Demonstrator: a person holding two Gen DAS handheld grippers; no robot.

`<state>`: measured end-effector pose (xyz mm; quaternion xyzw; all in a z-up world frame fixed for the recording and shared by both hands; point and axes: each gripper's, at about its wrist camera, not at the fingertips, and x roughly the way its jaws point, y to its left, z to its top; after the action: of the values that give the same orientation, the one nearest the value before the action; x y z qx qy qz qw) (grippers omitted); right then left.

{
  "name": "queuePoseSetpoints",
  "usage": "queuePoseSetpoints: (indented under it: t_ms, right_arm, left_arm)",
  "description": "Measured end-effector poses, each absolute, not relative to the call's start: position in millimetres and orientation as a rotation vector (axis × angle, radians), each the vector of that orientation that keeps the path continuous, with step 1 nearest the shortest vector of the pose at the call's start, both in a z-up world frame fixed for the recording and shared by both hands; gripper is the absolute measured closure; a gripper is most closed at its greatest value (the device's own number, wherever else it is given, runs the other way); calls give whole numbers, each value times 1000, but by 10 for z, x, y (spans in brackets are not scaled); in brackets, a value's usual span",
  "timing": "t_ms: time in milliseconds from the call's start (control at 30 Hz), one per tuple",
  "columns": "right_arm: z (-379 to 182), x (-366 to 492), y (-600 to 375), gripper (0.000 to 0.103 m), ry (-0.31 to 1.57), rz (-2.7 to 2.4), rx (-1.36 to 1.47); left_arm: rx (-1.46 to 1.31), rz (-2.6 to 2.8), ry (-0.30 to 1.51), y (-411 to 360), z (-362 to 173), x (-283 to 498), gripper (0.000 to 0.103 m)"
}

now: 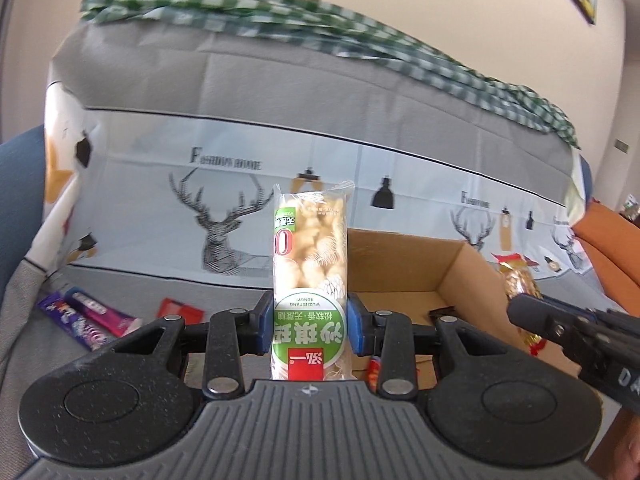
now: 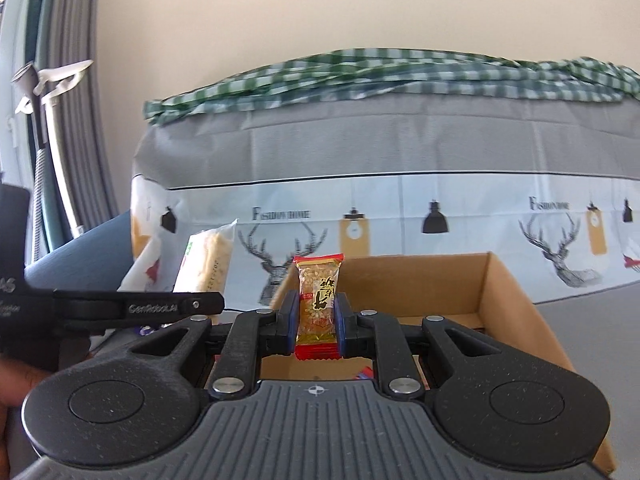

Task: Organize snacks
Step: 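Carry the wafer stick and orange candy in both grippers over the box, then open both grippers to drop the wafer stick and orange candy into the box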

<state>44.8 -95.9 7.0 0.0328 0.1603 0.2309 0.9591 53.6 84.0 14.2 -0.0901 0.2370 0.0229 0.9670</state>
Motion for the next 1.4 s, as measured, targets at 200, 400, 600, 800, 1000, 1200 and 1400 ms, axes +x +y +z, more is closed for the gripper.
queuePoseSetpoints:
  t_ms: [200, 400, 600, 800, 1000, 1200, 1400]
  right_arm:
    - [68, 515, -1201, 84, 327, 378, 99]
    - [15, 609, -1379, 84, 358, 288, 127]
    - [-42, 676, -1481, 84, 380, 232, 153]
    - [-72, 718, -1475, 84, 395, 218, 153]
    - [-81, 725, -1473, 84, 393, 219, 150]
    - [-77, 720, -1458, 84, 392, 217, 148]
    - [-71, 725, -1442, 84, 390, 218, 143]
  left_arm:
    - [-111, -29, 442, 479, 129, 534, 64]
    - [-62, -97, 440, 200, 83, 551, 64]
    - [-53, -130, 448, 56, 34, 561, 64]
    - [-51, -138, 450, 23, 20, 582, 64]
    - [-49, -139, 451, 14, 18, 578, 64]
    - [-49, -141, 449, 16, 18, 582, 64]
    - [-50, -140, 449, 15, 18, 581, 64]
